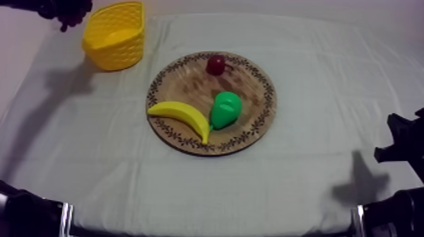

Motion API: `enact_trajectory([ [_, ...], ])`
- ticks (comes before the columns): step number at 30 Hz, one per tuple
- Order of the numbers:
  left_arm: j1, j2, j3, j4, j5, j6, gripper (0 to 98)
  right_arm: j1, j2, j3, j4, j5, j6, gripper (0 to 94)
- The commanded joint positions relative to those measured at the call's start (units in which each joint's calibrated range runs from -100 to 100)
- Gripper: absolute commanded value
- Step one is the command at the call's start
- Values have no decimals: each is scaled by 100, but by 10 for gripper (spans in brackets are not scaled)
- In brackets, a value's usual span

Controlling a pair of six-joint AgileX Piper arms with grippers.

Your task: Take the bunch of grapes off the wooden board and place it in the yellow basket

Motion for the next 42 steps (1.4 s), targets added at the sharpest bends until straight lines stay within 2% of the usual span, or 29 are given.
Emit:
enact_trajectory([
  [1, -3, 367, -493, -8, 77, 20, 629, 1, -2, -1, 1, -3, 2, 5],
  [15, -103, 2825, -2450, 19, 368, 170, 643, 1, -2, -1, 1, -3, 2, 5],
  [28, -232, 4383, -2837, 250, 36, 13, 653, 1, -2, -1, 1, -3, 2, 5],
  [36, -224, 4682, -3003, 287, 10, -33, 662, 1, -2, -1, 1, -3, 2, 5],
  [38, -223, 4682, -3012, 301, 6, -65, 700, 1, -2, -1, 1, -3, 2, 5],
  [42, -211, 4631, -3025, 367, -2, -213, 877, 1, -2, -1, 1, -3, 2, 5],
])
